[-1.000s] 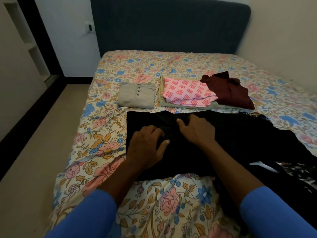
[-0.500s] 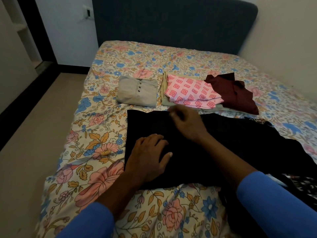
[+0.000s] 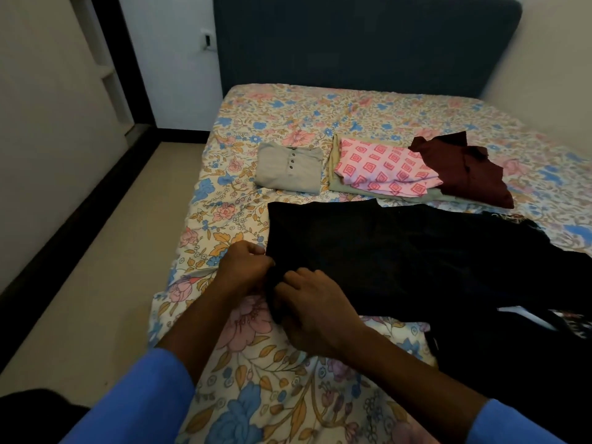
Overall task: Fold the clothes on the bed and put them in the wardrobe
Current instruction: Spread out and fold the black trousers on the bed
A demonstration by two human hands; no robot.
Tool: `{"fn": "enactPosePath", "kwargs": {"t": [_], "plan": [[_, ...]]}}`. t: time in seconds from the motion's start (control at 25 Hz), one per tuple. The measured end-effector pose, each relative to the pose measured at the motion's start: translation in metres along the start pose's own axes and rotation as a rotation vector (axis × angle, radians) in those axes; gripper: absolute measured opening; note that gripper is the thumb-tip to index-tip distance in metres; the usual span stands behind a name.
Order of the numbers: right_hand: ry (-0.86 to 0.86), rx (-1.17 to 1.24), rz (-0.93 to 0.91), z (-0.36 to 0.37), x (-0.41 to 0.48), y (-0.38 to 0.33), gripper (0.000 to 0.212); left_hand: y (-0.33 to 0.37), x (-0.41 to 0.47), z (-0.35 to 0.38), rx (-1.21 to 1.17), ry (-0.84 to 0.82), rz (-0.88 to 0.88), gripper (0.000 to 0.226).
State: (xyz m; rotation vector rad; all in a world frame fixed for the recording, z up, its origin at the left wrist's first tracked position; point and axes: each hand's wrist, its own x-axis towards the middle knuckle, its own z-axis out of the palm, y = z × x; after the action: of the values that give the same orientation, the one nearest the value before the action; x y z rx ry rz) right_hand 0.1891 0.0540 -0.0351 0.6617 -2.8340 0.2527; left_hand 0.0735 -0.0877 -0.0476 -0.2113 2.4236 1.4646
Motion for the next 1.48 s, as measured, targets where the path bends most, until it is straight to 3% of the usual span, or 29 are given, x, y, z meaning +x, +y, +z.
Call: {"fn": "enactPosePath", "kwargs": {"t": [0.04, 0.12, 0.32, 0.4, 0.48, 0.56, 0.6, 0.68, 0.72, 0.8, 0.88, 1.0, 1.08, 1.16, 1.24, 1.36, 1.48], "plan": [[0.013, 0.053, 0.023, 0.000, 0.001, -0.007, 0.021, -0.001, 0.000, -0.007, -0.118, -0.036, -0.080, 0.010], [-0.009, -0.002, 0.053, 0.001, 0.005, -0.016, 0.035, 0.001, 0.005, -0.015, -0.148, -0.015, -0.088, 0.024], [-0.087, 0.017, -0.037, 0.002, 0.020, -0.030, 0.028, 0.032, 0.046, 0.002, 0.328, 0.148, 0.044, 0.081], [0.015, -0.018, 0.116, 0.006, 0.017, -0.031, 0.034, 0.049, 0.067, 0.014, 0.412, 0.149, 0.062, 0.078], [-0.007, 0.042, 0.254, 0.007, 0.015, -0.025, 0.042, 0.060, 0.083, 0.021, 0.418, 0.162, 0.097, 0.062], [-0.068, 0.413, 0.353, -0.004, 0.019, -0.005, 0.032, 0.059, 0.096, 0.022, 0.294, 0.195, 0.110, 0.055], [0.013, 0.518, 0.448, -0.012, 0.022, 0.011, 0.029, 0.055, 0.098, 0.021, 0.228, 0.226, 0.100, 0.058], [0.170, 0.269, 0.613, -0.017, 0.027, 0.061, 0.033, 0.044, 0.095, 0.023, 0.200, 0.269, 0.079, 0.066], [0.141, 0.045, 0.678, -0.019, 0.028, 0.087, 0.043, 0.038, 0.091, 0.025, 0.233, 0.286, 0.083, 0.064], [-0.090, -0.228, 0.774, -0.020, 0.020, 0.127, 0.054, 0.024, 0.079, 0.031, 0.297, 0.303, 0.126, 0.056], [-0.233, -0.347, 0.850, -0.025, 0.006, 0.150, 0.049, 0.017, 0.076, 0.033, 0.307, 0.321, 0.183, 0.053], [-0.211, -0.418, 1.026, -0.041, -0.017, 0.153, 0.044, 0.017, 0.077, 0.028, 0.270, 0.317, 0.168, 0.058], [-0.197, -0.460, 1.050, -0.050, -0.027, 0.143, 0.051, 0.018, 0.071, 0.031, 0.257, 0.301, 0.170, 0.060], [-0.198, -0.492, 1.002, -0.055, -0.039, 0.130, 0.053, 0.012, 0.048, 0.037, 0.243, 0.321, 0.304, 0.059], [-0.189, -0.488, 0.964, -0.059, -0.050, 0.125, 0.049, -0.001, 0.010, 0.036, 0.220, 0.361, 0.587, 0.056], [-0.156, -0.430, 1.031, -0.071, -0.058, 0.133, 0.046, -0.036, -0.042, 0.021, 0.409, 0.253, 1.008, 0.042], [-0.199, -0.352, 1.099, -0.076, -0.060, 0.132, 0.056, -0.061, -0.057, 0.005, 0.636, 0.149, 1.052, 0.036]]}}
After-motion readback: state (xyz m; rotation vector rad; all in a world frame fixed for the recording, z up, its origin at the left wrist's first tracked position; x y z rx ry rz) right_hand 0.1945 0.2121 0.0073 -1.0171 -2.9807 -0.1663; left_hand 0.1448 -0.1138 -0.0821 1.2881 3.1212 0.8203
